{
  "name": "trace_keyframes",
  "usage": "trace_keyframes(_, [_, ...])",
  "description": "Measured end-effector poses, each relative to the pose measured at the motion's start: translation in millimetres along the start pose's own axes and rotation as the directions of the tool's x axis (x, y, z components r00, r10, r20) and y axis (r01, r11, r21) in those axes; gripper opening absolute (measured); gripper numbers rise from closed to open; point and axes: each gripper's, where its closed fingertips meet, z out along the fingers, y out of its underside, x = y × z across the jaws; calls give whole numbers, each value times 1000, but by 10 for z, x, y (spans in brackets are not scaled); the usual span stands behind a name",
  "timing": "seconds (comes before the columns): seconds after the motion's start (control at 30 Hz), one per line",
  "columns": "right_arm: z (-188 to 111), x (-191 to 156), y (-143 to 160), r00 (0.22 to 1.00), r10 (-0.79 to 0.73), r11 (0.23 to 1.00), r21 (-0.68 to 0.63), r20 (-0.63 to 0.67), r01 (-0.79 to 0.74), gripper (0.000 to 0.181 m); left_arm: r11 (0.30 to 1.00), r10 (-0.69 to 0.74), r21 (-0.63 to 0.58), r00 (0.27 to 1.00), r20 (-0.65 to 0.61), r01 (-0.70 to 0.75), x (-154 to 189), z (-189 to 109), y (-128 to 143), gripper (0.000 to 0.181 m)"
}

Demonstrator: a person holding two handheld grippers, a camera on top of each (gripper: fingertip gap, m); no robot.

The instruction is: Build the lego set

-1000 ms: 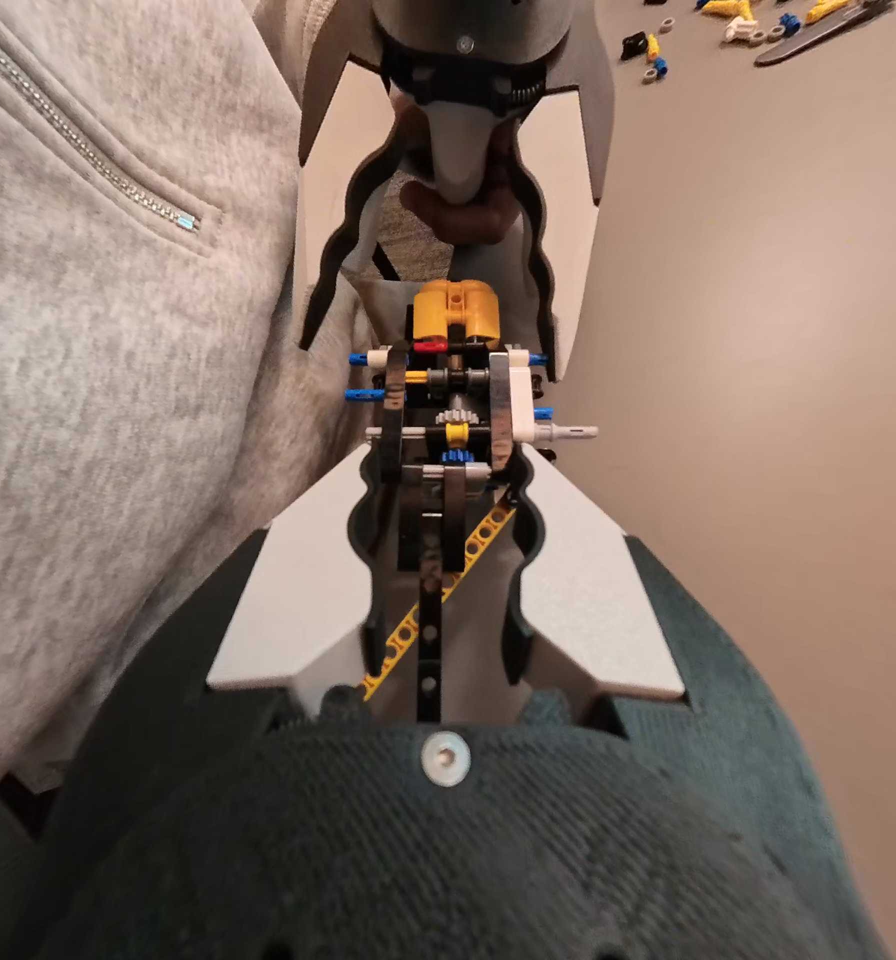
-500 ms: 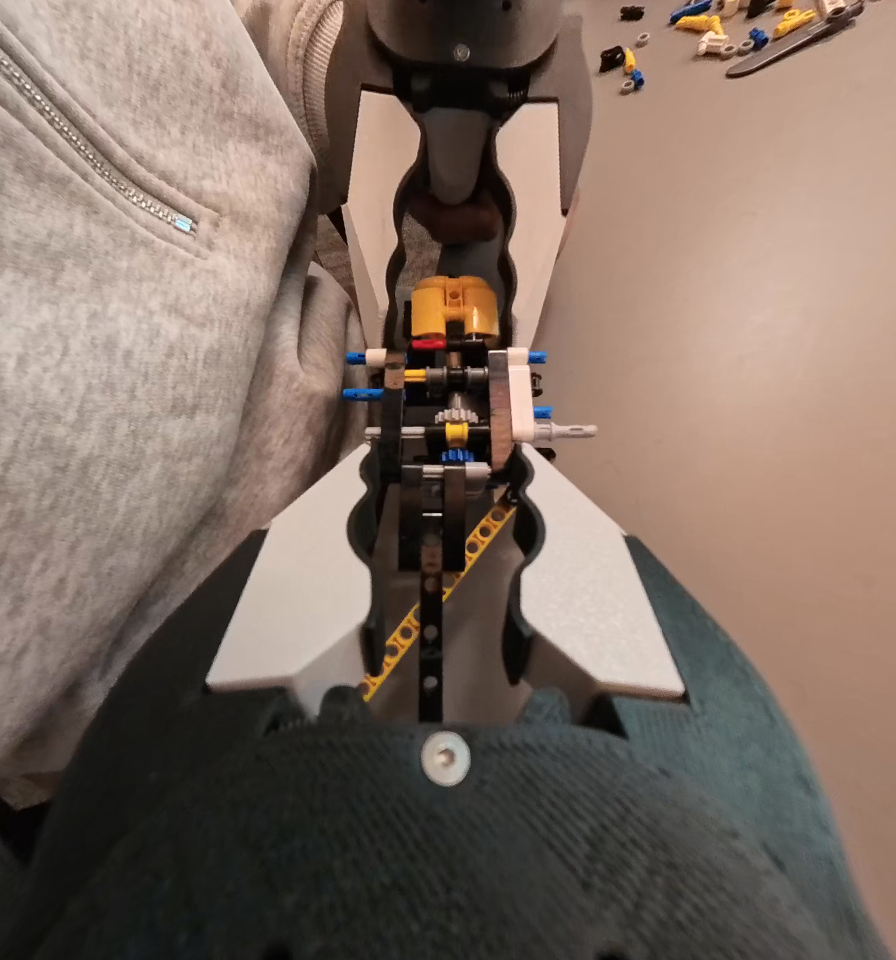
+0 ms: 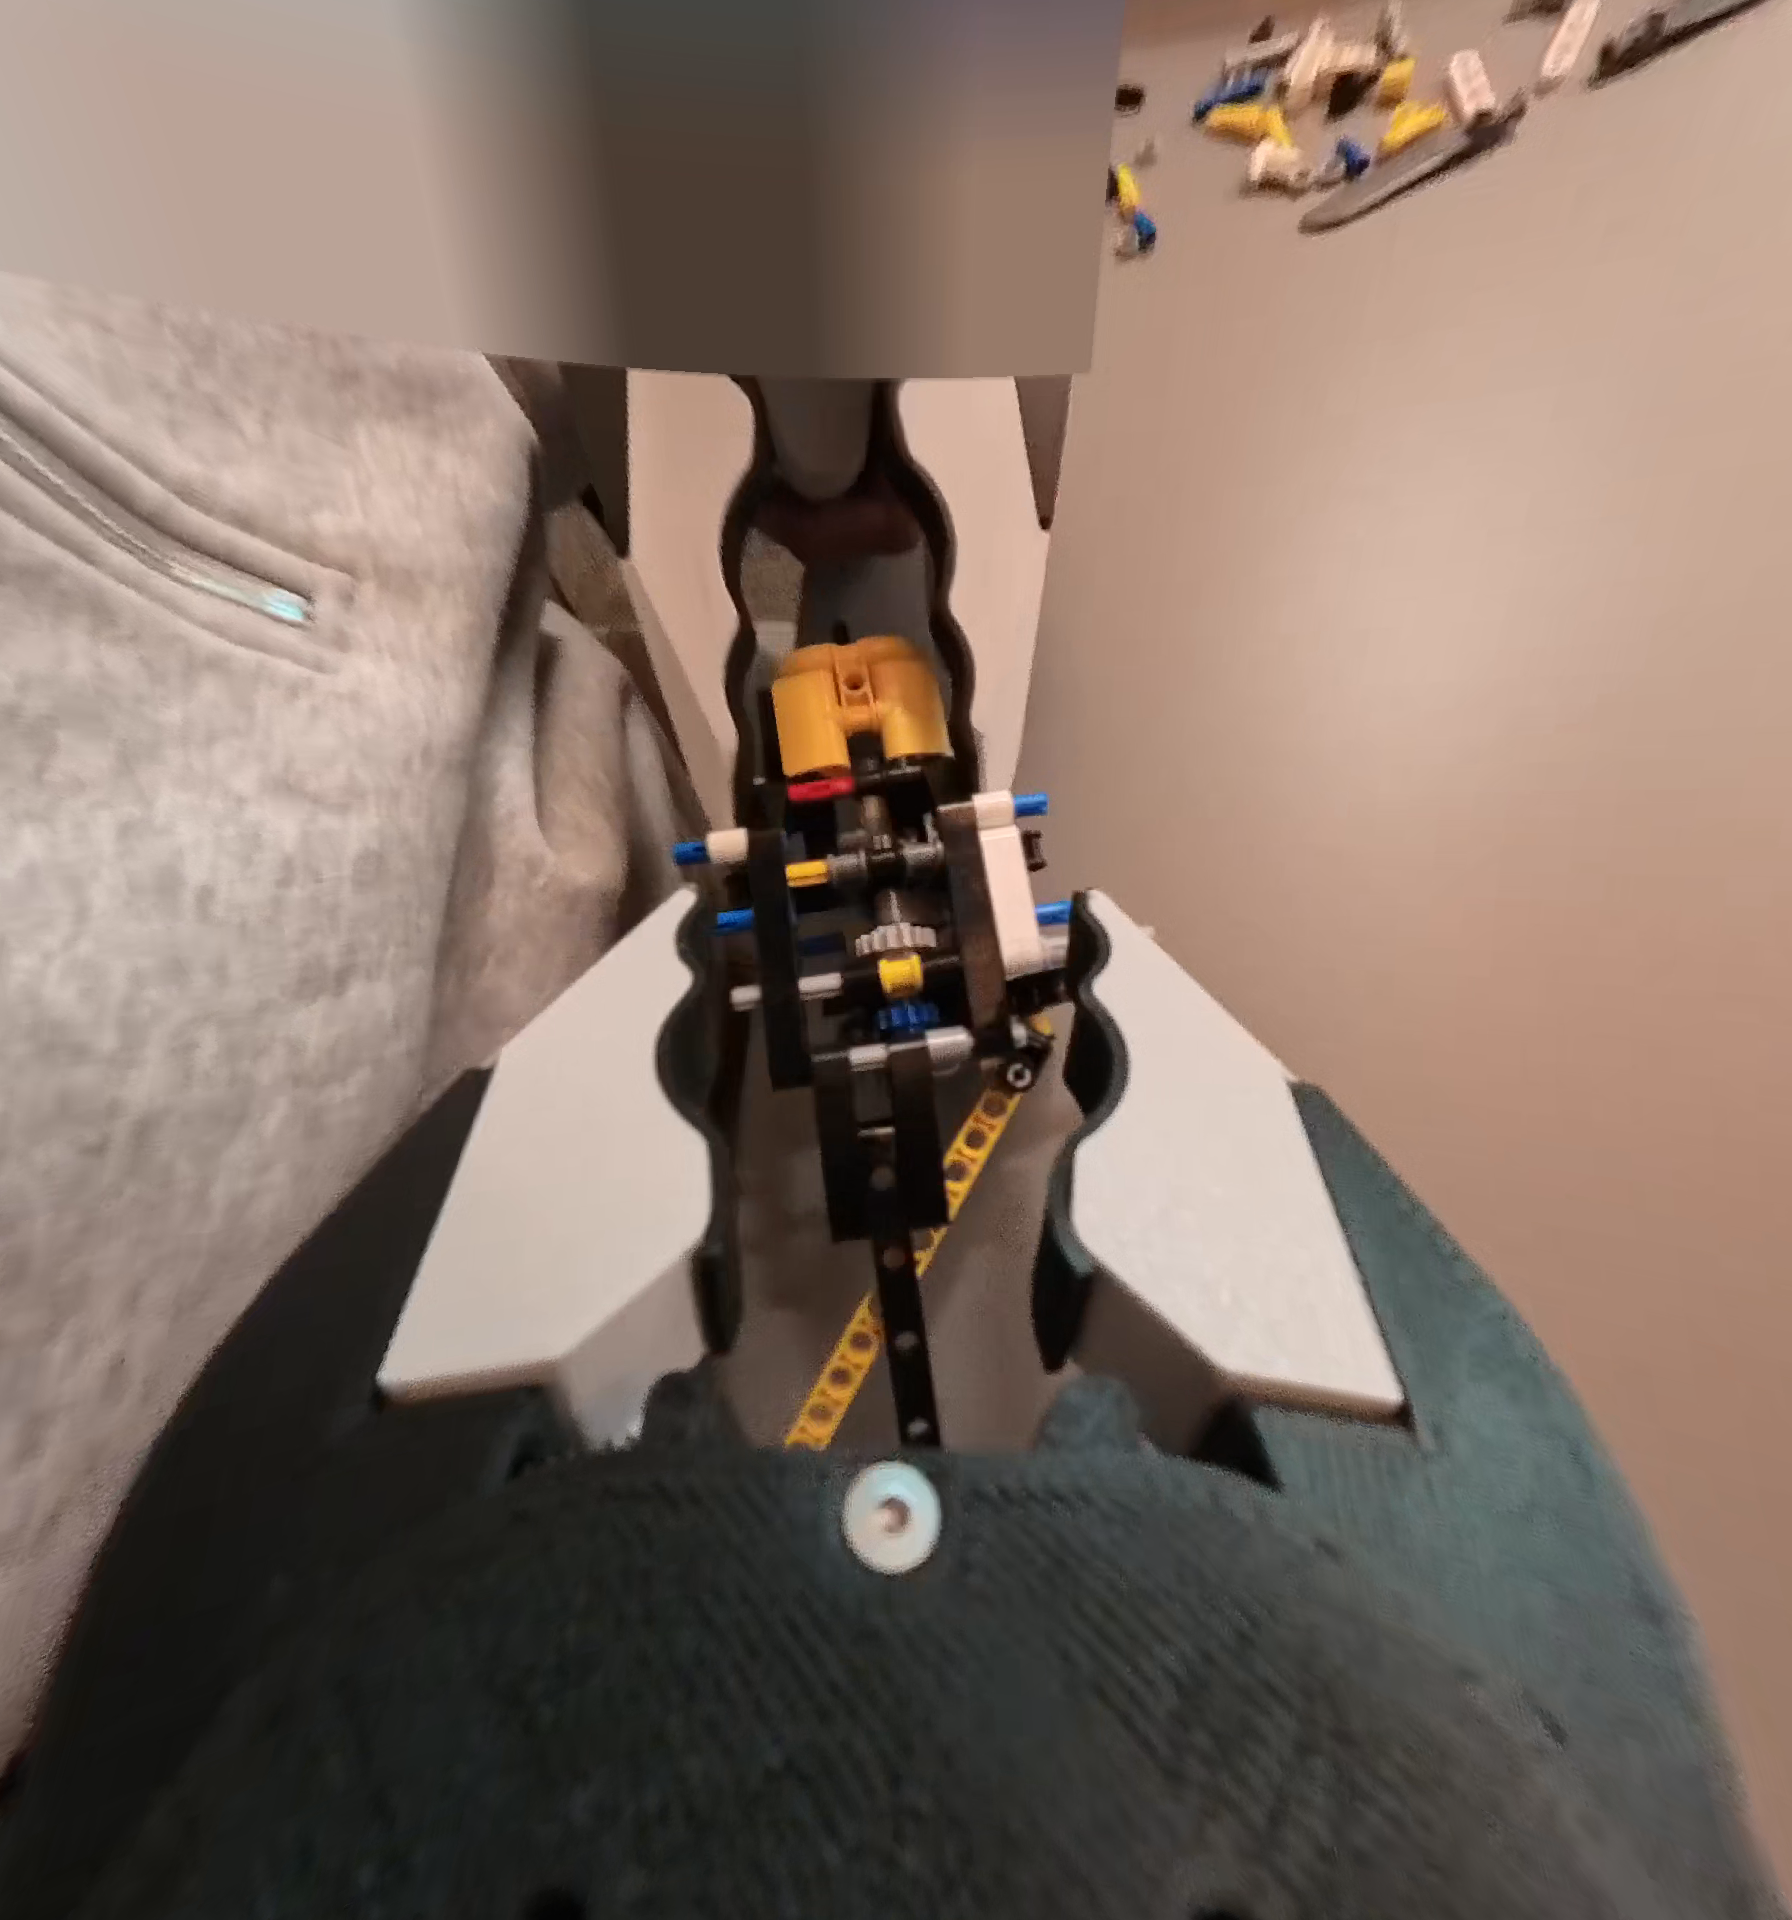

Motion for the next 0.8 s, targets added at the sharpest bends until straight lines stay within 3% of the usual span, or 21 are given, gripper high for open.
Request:
trace_keyframes(0.23, [121,35,50,995,-93,986,-140,-27,88,57,1000,5,-16,1000,19,-4,-49,25,-19,50])
trace_keyframes(0.4, [120,11,39,984,-178,970,-170,-24,171,58,1000,3,-6,1000,13,-3,-55,30,-27,50])
trace_keyframes(0.57, [133,3,60,983,-182,962,-207,13,181,63,1000,29,-4,1000,11,-29,-46,39,-32,50])
trace_keyframes(0.8, [126,-4,73,979,-199,951,-235,40,203,57,999,42,-4,999,18,-42,-53,53,-34,49])
